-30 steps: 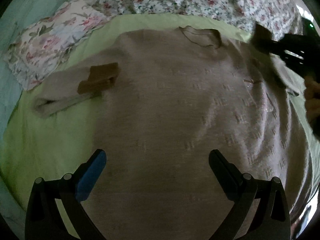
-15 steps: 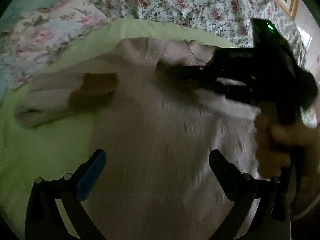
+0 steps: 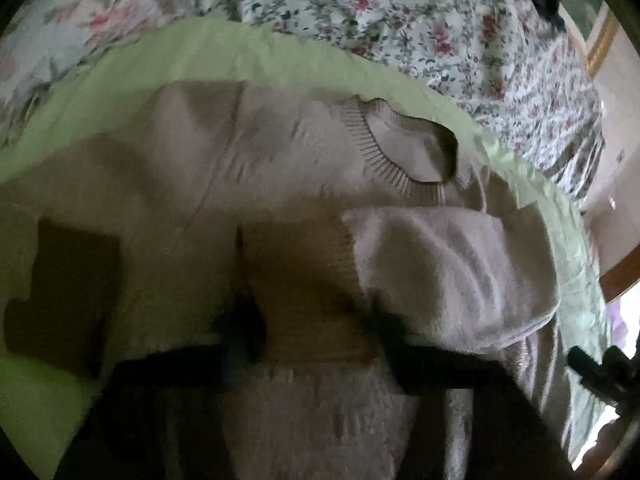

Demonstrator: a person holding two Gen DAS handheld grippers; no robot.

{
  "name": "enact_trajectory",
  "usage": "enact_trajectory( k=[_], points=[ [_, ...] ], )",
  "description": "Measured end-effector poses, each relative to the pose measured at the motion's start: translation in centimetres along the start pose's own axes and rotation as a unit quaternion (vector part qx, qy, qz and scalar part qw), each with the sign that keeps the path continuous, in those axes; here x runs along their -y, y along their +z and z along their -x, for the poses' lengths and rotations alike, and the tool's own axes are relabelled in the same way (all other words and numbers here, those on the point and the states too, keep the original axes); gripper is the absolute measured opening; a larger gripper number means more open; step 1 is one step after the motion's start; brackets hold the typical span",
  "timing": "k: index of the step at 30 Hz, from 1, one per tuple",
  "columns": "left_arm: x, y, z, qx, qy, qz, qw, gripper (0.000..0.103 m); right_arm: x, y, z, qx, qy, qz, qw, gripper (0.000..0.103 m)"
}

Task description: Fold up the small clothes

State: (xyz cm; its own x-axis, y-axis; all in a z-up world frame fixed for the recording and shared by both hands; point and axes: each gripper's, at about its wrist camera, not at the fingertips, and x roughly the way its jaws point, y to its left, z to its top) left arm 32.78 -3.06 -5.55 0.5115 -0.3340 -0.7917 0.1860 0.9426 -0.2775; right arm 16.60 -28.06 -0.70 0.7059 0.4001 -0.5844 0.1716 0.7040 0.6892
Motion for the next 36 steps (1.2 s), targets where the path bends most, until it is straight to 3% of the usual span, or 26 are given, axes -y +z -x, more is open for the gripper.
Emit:
enact_trajectory(
  k=[1,6,8,10,16,21,22,23,24,27,29,32,34,36],
  points=[
    [0.2,0.1,0.1,-0.001,-0.005,-0.002,1.0,0.008,0.9,-0.1,1.2,0.011,-0.014,-0.008,1.0,0.054],
    [-1.2,0.5,3.8,0.058,0.021,0.003,0.9981,0.008,4.4,1.3,5.8,0.056,-0.072,-0.018,0.996,0.054],
    [-2.7,0.4,3.4,0.048,0.04,0.016,0.9979,0.008,5.7,2.3,7.0,0.071,-0.099,-0.016,0.992,0.054],
    [-3.9,0.3,2.8,0.038,0.034,0.036,0.998,0.008,7.0,3.7,7.1,0.08,-0.124,-0.018,0.989,0.054],
    [-4.0,0.1,3.1,0.055,0.03,0.054,0.9966,0.008,9.6,8.7,3.3,0.05,-0.182,-0.002,0.982,0.057],
    [-5.2,-1.3,3.5,0.051,0.022,0.069,0.9961,0.008,11.4,10.9,-1.6,-0.001,-0.191,0.001,0.982,0.063],
    [-5.0,-1.6,3.5,0.047,0.026,0.062,0.9966,0.008,11.8,11.0,-2.4,-0.01,-0.183,-0.004,0.983,0.062],
    [-4.7,-1.6,3.6,0.046,0.03,0.054,0.997,0.008,12.2,11.0,-3.1,-0.017,-0.167,-0.008,0.986,0.054],
    [-4.4,-1.6,3.7,0.046,0.03,0.048,0.9973,0.008,12.3,11.0,-3.3,-0.019,-0.168,-0.003,0.986,0.01],
    [-3.4,-1.3,4.0,0.052,0.012,0.031,0.9981,0.008,11.5,11.3,-1.4,0.019,-0.177,0.014,0.984,0.011],
    [-2.5,-1.2,3.3,0.049,0.022,0.015,0.9984,0.008,11.0,11.2,0.0,0.044,-0.197,0.028,0.979,0.011],
    [-2.2,-1.4,1.9,0.033,0.045,0.007,0.9984,0.008,11.6,11.0,-1.1,0.014,-0.23,0.034,0.972,0.015],
    [-2.3,-1.5,2.0,0.035,0.042,0.006,0.9985,0.008,11.6,10.8,-1.1,0.014,-0.276,0.033,0.961,0.023],
    [-2.4,-1.6,2.3,0.04,0.037,0.004,0.9985,0.008,9.9,10.3,0.2,0.052,-0.3,0.051,0.951,0.023]
  ],
)
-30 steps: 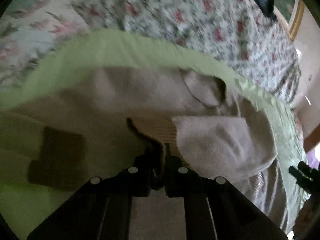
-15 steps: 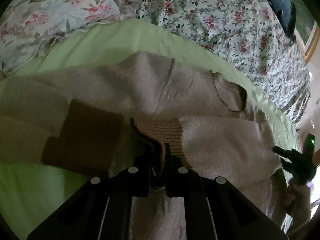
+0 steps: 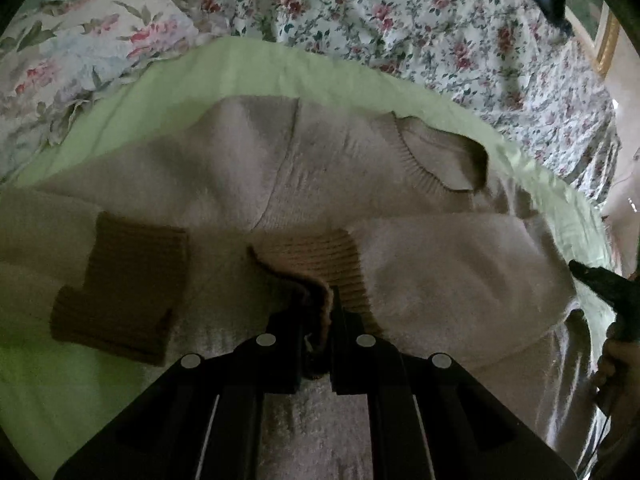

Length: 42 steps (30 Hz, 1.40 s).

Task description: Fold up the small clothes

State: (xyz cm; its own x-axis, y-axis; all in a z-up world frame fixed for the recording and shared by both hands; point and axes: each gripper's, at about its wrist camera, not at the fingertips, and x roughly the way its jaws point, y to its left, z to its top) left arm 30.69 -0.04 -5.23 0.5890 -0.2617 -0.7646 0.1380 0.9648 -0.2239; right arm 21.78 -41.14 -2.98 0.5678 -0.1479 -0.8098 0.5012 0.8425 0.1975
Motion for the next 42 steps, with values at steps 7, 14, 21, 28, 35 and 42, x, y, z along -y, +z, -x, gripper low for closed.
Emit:
enact_trajectory(
  k=[7,14,21,28,35,42],
  points=[
    [-0.5,-0.5,0.2,-0.005,0.002,-0.002,1.0,0.01,-2.8,-2.2,-0.7,-0.034,0.038,0.056,0.997,0.044],
    [-2.6,-2.2,5.1,0.011,0.019,-0.017,0.9996,0.01,-0.6,-4.0,2.7,-0.014,0.049,-0.01,0.999,0.059],
    [-5.2,-1.7,9.1,0.054,0.049,-0.026,0.997,0.058,-3.6,-9.4,6.6,-0.04,0.139,0.0,0.989,0.06],
    [-5.2,-0.6,6.3,0.023,0.082,-0.077,0.9934,0.085,-6.1,-13.5,7.4,-0.082,0.186,-0.007,0.979,0.06],
    [-8.4,-0.2,2.1,-0.013,0.095,-0.027,0.995,0.055,-7.6,-15.1,7.7,-0.101,0.208,-0.001,0.973,0.06],
    [-11.9,1.1,5.1,0.015,0.034,0.072,0.9967,0.008,-7.7,-14.9,8.0,-0.097,0.214,-0.007,0.972,0.06]
  ],
)
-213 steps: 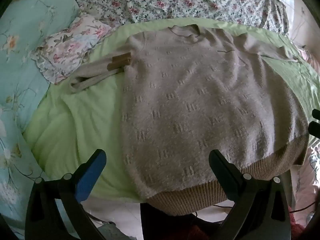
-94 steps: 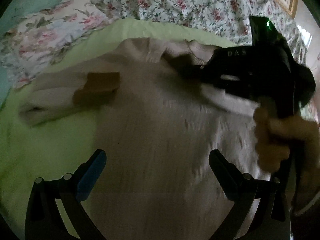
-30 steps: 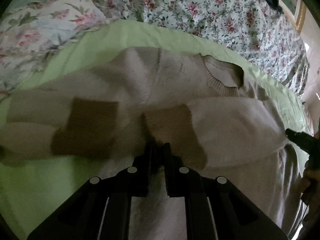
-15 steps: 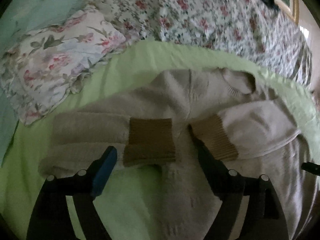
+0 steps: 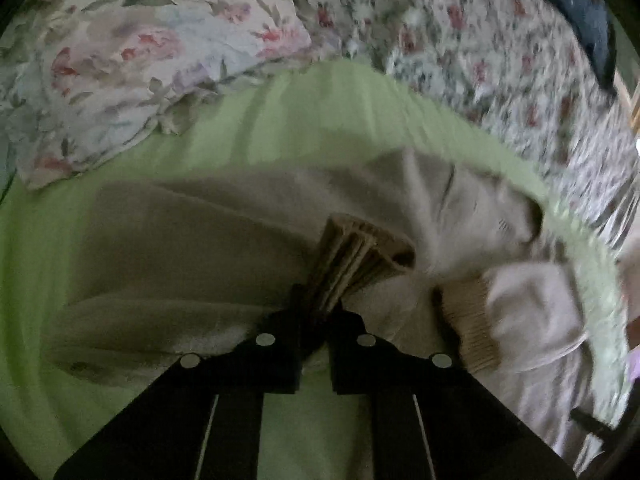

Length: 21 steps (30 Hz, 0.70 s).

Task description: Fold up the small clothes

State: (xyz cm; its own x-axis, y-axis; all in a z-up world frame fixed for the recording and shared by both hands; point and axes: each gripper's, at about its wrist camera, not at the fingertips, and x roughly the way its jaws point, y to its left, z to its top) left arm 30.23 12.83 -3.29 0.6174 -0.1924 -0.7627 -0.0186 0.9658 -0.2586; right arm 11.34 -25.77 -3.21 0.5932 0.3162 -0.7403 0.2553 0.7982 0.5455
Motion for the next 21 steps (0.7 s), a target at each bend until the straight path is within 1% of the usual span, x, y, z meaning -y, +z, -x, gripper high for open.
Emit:
enact_trajectory(
  k=[2,4,6,7,9,10,11,15,17,19,21],
  points=[
    [1.3,0.0,1.5,0.017,-0.011,-0.005,0.9998,0.008,-0.3,0.0,0.1,0.003,0.008,0.004,1.0,0.06],
    [3.3,-0.1,2.9,0.028,-0.034,-0.013,0.9989,0.008,-0.5,0.1,0.3,0.006,0.013,0.009,1.0,0.06],
    [6.2,-0.2,3.9,0.038,-0.061,-0.028,0.9971,0.008,-0.5,0.1,0.7,0.011,0.017,0.01,1.0,0.06],
    [8.4,-0.3,4.3,0.043,-0.081,-0.039,0.995,0.008,-0.4,0.2,0.9,0.014,0.016,0.008,1.0,0.06],
    [12.1,-0.8,4.3,0.046,-0.11,-0.057,0.9913,0.008,0.0,0.3,1.4,0.02,0.016,0.005,1.0,0.06],
    [13.3,-1.0,4.2,0.047,-0.122,-0.064,0.9893,0.008,0.2,0.3,1.7,0.024,0.016,0.003,1.0,0.06],
    [15.7,-1.5,3.7,0.044,-0.142,-0.081,0.9856,0.008,0.5,0.4,2.1,0.027,0.015,0.0,1.0,0.06],
    [23.7,-3.7,0.8,0.025,-0.175,-0.137,0.9747,0.008,2.0,0.4,3.5,0.043,0.007,-0.015,0.999,0.06],
    [26.4,-4.5,-0.8,0.011,-0.183,-0.153,0.9711,0.008,2.9,0.5,4.1,0.049,-0.002,-0.022,0.999,0.06],
    [28.7,-5.7,-3.3,-0.016,-0.188,-0.172,0.9669,0.009,4.1,0.6,4.6,0.054,-0.011,-0.034,0.998,0.06],
    [30.0,-6.7,-5.4,-0.044,-0.176,-0.188,0.9652,0.012,5.0,0.7,5.2,0.059,-0.021,-0.045,0.997,0.06]
  ],
)
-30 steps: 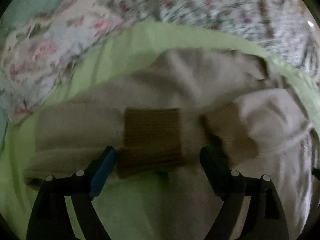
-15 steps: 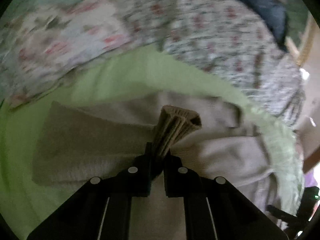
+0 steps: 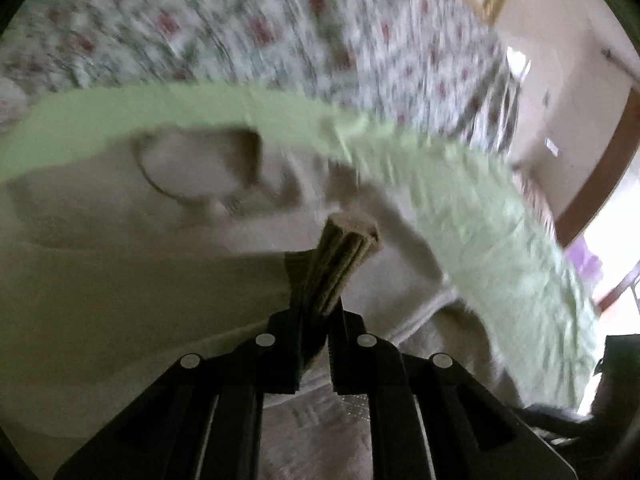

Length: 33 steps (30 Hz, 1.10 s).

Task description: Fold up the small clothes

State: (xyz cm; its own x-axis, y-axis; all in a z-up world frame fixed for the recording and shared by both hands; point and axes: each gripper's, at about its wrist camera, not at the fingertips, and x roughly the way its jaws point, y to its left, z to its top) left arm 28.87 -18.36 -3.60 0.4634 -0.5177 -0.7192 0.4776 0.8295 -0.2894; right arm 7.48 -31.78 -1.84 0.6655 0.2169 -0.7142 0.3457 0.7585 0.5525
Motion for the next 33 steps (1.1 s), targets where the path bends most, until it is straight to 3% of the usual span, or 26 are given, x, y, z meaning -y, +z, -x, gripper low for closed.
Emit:
enact_trajectory(
  k=[3,5,10,15,19,22,27,29,31,33],
  points=[
    [-0.2,-0.8,-1.5,-0.027,-0.006,-0.002,0.9996,0.026,0.9,0.4,0.4,0.005,-0.01,-0.008,1.0,0.06],
    [-0.8,-1.5,-0.5,-0.024,-0.006,0.002,0.9997,0.054,1.0,0.7,0.4,0.007,-0.012,-0.009,1.0,0.06],
    [-3.4,-3.5,5.1,0.008,0.033,0.013,0.9993,0.076,0.0,2.0,-0.8,0.012,0.001,-0.003,1.0,0.06],
    [-8.3,-6.8,11.1,0.043,0.1,0.059,0.9923,0.081,-1.5,4.9,-3.5,0.016,0.012,0.002,1.0,0.06],
    [-14.3,-9.2,14.4,0.058,0.184,0.123,0.9736,0.081,-2.4,6.8,-6.0,0.013,0.005,0.011,1.0,0.06],
    [-17.8,-9.8,14.7,0.046,0.203,0.162,0.9646,0.081,-3.1,8.2,-8.4,0.002,-0.009,0.026,1.0,0.06],
    [-21.4,-10.5,13.4,0.034,0.196,0.208,0.9577,0.081,-3.7,8.9,-12.4,-0.038,-0.026,0.04,0.998,0.058],
    [-21.7,-10.1,13.1,0.04,0.202,0.207,0.9565,0.081,-4.5,9.1,-12.7,-0.035,-0.028,0.063,0.997,0.012],
    [-21.7,-9.1,12.5,0.039,0.216,0.199,0.9551,0.081,-5.2,9.6,-12.0,-0.031,-0.003,0.063,0.998,0.007],
    [-21.9,-8.3,12.0,0.041,0.232,0.198,0.9515,0.081,-5.8,10.6,-9.3,0.015,0.028,0.063,0.998,0.006]
  ],
)
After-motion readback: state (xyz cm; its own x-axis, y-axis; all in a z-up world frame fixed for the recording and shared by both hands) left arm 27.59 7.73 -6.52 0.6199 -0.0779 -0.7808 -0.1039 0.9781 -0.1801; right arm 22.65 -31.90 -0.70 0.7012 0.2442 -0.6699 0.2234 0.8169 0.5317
